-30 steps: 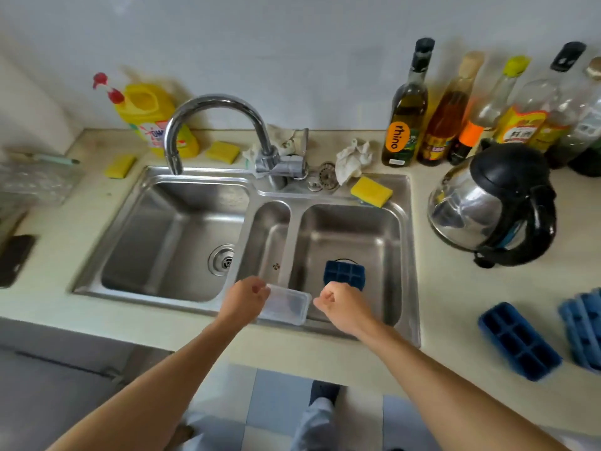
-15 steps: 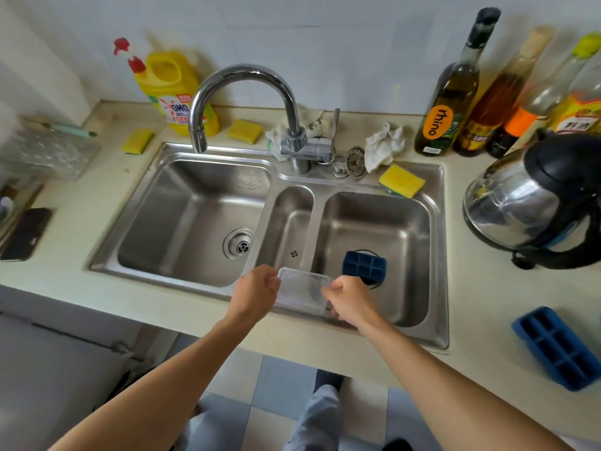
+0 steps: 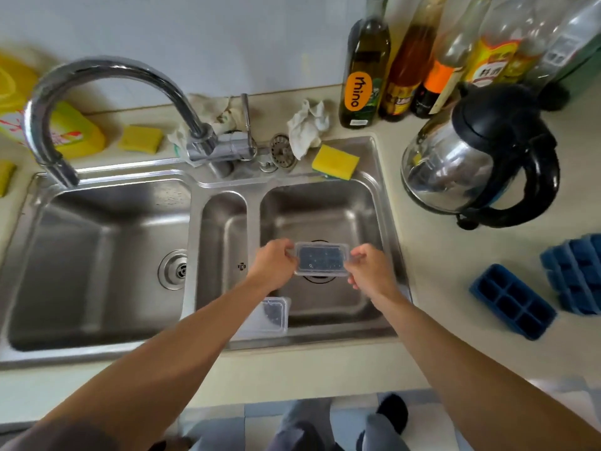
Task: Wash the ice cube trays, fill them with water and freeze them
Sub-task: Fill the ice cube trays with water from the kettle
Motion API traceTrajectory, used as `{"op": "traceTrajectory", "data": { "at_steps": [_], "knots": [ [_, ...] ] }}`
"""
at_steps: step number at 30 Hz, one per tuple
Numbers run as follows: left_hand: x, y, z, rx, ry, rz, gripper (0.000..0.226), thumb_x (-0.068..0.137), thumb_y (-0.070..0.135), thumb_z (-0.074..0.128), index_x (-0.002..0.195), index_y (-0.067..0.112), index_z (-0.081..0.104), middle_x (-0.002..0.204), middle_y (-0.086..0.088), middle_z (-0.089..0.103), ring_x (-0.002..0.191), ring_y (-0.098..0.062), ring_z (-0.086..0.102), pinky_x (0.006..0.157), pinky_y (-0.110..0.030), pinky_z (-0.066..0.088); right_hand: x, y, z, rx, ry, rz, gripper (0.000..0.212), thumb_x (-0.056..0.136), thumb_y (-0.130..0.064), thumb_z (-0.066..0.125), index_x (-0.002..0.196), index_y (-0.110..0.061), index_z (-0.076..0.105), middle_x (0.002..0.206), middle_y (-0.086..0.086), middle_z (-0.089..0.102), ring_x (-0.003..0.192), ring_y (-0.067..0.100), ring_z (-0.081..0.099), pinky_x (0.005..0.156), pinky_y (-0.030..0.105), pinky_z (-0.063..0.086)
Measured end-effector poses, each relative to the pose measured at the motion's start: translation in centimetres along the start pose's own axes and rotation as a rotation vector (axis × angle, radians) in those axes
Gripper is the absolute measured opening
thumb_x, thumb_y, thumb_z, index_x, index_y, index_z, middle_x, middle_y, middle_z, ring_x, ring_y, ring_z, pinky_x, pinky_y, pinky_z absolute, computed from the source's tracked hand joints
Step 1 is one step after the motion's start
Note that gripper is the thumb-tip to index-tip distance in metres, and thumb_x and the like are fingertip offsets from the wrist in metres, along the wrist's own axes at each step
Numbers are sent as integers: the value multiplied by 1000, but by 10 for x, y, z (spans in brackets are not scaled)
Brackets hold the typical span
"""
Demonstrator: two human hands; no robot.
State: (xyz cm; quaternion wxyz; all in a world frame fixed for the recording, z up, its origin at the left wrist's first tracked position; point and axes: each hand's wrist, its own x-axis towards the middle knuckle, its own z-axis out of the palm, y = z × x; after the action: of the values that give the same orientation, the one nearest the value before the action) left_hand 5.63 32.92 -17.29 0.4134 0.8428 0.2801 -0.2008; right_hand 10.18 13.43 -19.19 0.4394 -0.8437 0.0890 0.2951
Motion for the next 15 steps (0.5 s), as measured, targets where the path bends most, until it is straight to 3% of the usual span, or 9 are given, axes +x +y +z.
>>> {"op": "traceTrajectory", "data": {
  "at_steps": [3,5,9,13,15],
  "knots": [
    [31,1,15,70,-74,-41,27,93,6,59,118,6,67,104,-14,72,94,-30,71,89,-45,59,30,12,8,-64,-1,46,11,95,-5,61,98,-15,57,90,10,69,67,17,65,48,20,45],
    [51,-2,22,91,-94,-76,27,90,3,61,117,3,67,107,-17,71,97,-32,70,89,-45,59,49,18,18,-113,-28,75,10,92,0,58,91,-10,60,87,14,70,66,20,67,53,28,52],
    [82,-12,35,197,-115,-121,22,92,6,59,110,-3,69,108,-22,71,101,-35,69,89,-40,58,77,29,38,-178,-75,93,13,93,1,55,102,-2,64,92,16,69,82,29,70,73,44,60],
    [98,-20,46,240,-111,-160,23,91,5,60,113,-3,65,107,-20,68,102,-36,66,76,-34,48,92,35,51,-205,-82,108,14,93,-3,59,103,-5,68,96,13,70,89,31,70,79,46,62],
    [104,-25,50,229,-123,-174,17,92,8,62,108,3,61,100,-15,65,94,-32,64,74,-36,47,97,36,54,-230,-64,128,12,94,-5,62,105,-7,67,99,10,69,92,30,69,76,43,62]
  ]
}}
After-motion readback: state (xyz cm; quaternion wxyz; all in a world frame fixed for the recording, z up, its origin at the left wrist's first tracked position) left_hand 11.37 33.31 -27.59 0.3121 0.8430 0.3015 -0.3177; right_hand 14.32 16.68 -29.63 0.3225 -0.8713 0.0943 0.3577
